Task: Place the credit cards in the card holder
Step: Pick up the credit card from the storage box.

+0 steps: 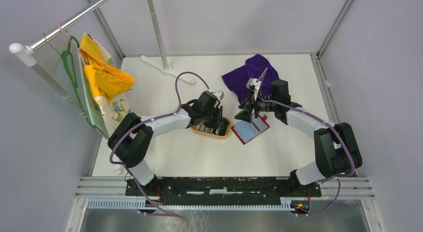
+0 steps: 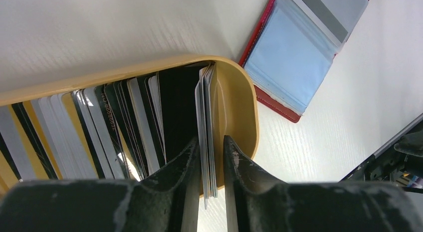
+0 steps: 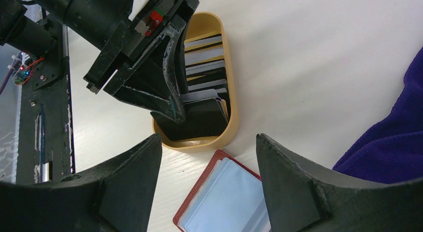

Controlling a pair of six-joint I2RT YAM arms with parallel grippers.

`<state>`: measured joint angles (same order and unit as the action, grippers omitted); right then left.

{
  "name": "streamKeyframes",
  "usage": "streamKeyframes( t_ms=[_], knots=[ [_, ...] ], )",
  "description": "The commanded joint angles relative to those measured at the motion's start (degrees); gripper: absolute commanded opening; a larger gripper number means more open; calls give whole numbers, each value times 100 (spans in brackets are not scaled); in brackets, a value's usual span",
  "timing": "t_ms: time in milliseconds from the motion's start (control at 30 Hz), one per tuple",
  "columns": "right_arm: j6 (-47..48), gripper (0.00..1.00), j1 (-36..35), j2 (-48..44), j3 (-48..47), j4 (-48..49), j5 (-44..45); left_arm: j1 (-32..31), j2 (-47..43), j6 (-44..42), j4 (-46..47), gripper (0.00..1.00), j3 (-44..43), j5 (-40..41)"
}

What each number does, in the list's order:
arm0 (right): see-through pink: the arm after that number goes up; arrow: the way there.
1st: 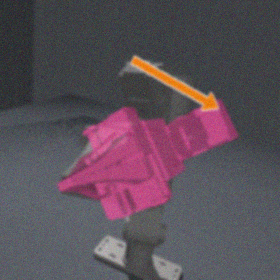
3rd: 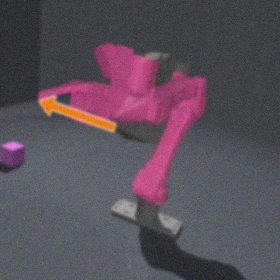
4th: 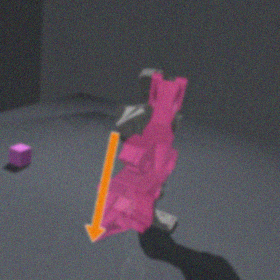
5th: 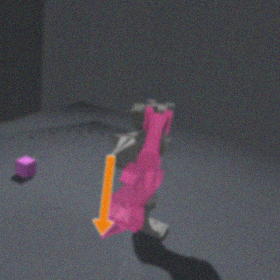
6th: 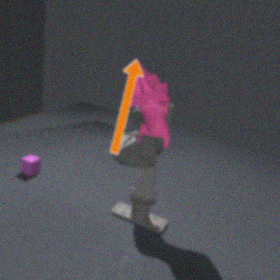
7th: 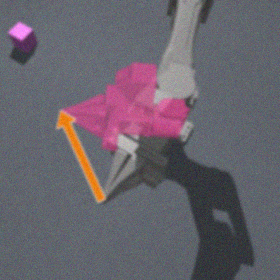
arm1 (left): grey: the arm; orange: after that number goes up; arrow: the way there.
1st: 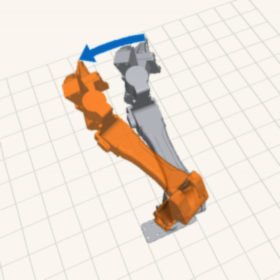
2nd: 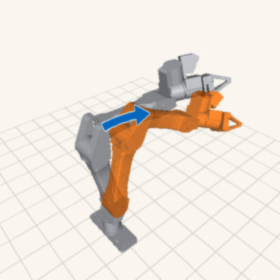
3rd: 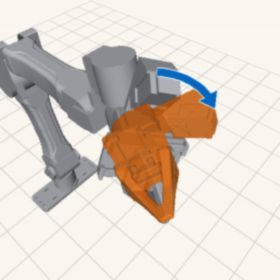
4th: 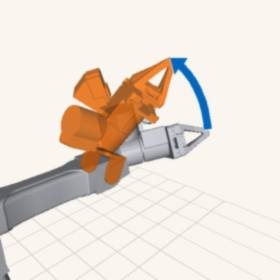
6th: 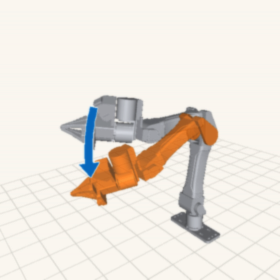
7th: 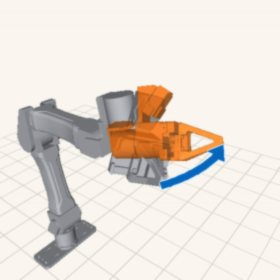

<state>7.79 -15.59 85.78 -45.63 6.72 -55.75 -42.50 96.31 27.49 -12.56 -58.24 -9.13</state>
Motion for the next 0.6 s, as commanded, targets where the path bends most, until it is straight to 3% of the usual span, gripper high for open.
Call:
streamKeyframes(
  t_ms=[0, 567],
  knots=[
    [3, 75, 21, -17, -104, 128, -178, -19, -223, -91, 104, 28, -185, -235],
    [-24, 75, 26, -73, -100, 135, -217, 248, -276, 254, 431, 23, 102, -748]
  ],
)
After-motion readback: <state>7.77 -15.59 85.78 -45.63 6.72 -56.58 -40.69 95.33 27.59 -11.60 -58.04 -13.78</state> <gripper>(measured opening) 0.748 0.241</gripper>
